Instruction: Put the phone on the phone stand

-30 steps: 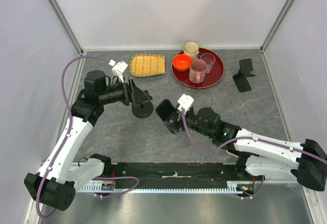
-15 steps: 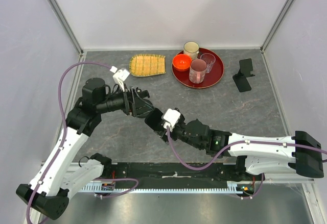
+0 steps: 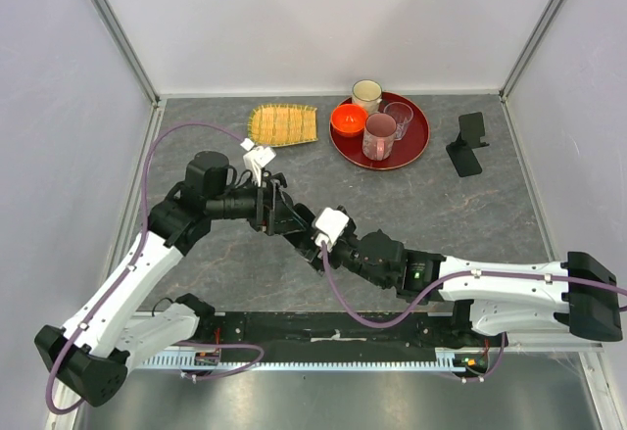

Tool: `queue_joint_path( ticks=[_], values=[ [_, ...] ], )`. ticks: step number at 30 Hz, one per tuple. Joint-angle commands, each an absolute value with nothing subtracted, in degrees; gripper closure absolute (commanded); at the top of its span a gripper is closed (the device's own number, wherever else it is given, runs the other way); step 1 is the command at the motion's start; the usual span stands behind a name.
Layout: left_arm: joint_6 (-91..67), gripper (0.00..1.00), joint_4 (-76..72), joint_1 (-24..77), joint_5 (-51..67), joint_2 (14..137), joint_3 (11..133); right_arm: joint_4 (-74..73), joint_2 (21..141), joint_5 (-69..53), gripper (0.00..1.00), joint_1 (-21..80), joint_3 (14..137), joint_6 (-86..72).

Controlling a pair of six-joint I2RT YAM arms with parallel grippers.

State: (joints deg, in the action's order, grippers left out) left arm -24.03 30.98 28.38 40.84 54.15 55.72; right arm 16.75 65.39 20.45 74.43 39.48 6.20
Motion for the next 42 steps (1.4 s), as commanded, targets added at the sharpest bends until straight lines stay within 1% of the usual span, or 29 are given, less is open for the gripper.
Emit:
queue_joint_path(
  ticks=[1, 6, 12, 15, 16, 17, 18, 19, 20, 21, 22, 24, 26, 27, 30, 32, 35, 36, 37, 38, 40, 41, 42],
  values=[
    [-21.88, 0.27, 30.15, 30.23, 40.61, 54.58, 55.9, 22.85, 62.49, 22.32, 1.0, 74.97, 42.01, 7.03],
    [-21.8, 0.34, 30.06, 30.94, 40.52, 55.11, 55.72, 23.12, 61.79, 22.59, 1.0, 75.32, 41.84, 6.94],
    [-22.24, 0.49, 28.83, 31.38, 41.92, 55.72, 55.46, 23.03, 62.05, 22.94, 1.0, 75.76, 42.19, 7.12],
    [-21.63, 0.76, 28.48, 31.38, 42.36, 55.37, 55.37, 21.46, 62.58, 22.85, 1.0, 75.85, 42.98, 6.68],
    [-21.36, 0.93, 28.48, 31.38, 41.84, 55.02, 55.28, 20.75, 62.75, 22.85, 0.94, 75.85, 43.24, 6.59],
    [-20.92, 0.97, 28.48, 31.38, 41.4, 54.67, 55.2, 19.79, 62.93, 22.24, 0.84, 75.85, 44.03, 6.33],
    [-19.96, 0.98, 28.48, 31.38, 41.05, 53.71, 55.11, 17.34, 62.93, 21.71, 0.72, 75.76, 44.38, 6.15],
    [-19.43, 0.98, 28.48, 31.38, 40.7, 53.27, 54.93, 16.1, 62.93, 21.1, 0.5, 75.85, 44.73, 5.98],
    [-18.81, 0.98, 28.65, 31.38, 40.61, 52.91, 54.93, 14.6, 62.76, 20.66, 0.37, 75.85, 45.52, 5.37],
    [-17.42, 0.98, 28.65, 31.38, 40.69, 52.13, 54.93, 11.46, 62.06, 20.13, 0.14, 75.85, 45.79, 3.97],
    [-16.53, 0.98, 28.65, 31.38, 41.48, 51.86, 55.02, 9.77, 61.53, 19.52, 0.02, 75.85, 45.88, 3.52],
    [-13.12, 0.98, 29.0, 31.38, 43.06, 51.42, 55.37, 4.43, 59.34, 16.71, 0.02, 75.59, 45.97, 1.86],
    [-10.65, 0.98, 29.27, 31.38, 47.71, 51.15, 55.81, 0.81, 57.23, 15.74, 0.02, 75.24, 46.58, 0.18],
    [-8.2, 0.98, 29.35, 31.38, 51.81, 51.15, 55.9, -2.34, 56.43, 12.86, 0.02, 74.1, 46.67, -2.17],
    [-3.98, 0.98, 31.71, 31.38, 57.72, 52.38, 56.6, -5.87, 53.19, 5.48, 0.02, 70.77, 46.41, -7.02],
    [-2.38, 0.98, 32.78, 31.46, 59.06, 53.52, 57.22, -6.94, 51.17, -3.39, 0.03, 69.09, 46.23, -8.7],
    [-0.8, 0.98, 32.87, 32.17, 62.05, 54.14, 57.48, -6.77, 48.79, -10.18, 0.07, 66.72, 45.88, -10.1],
    [-0.62, 0.98, 32.61, 32.69, 62.4, 54.05, 57.65, -7.03, 48.69, -12.11, 0.1, 65.06, 45.97, -10.28],
    [-0.7, 0.98, 32.17, 32.96, 62.49, 53.79, 57.57, -6.94, 48.69, -16.65, 0.17, 64.08, 46.4, -10.54],
    [-1.14, 0.98, 31.65, 33.13, 62.84, 53.44, 57.48, -6.77, 48.87, -18.87, 0.19, 63.12, 46.41, -11.24],
    [-1.4, 0.98, 30.51, 33.48, 64.16, 53.26, 57.39, -4.58, 49.39, -23.45, 0.23, 60.91, 46.23, -12.47],
    [-1.75, 0.98, 30.06, 33.66, 64.07, 53.17, 57.39, -3.7, 50.26, -27.99, 0.23, 60.65, 46.32, -13.52],
    [-1.76, 0.98, 30.15, 33.92, 63.81, 53.26, 57.48, -2.04, 50.88, -29.78, 0.23, 60.56, 46.41, -14.23]
  ],
)
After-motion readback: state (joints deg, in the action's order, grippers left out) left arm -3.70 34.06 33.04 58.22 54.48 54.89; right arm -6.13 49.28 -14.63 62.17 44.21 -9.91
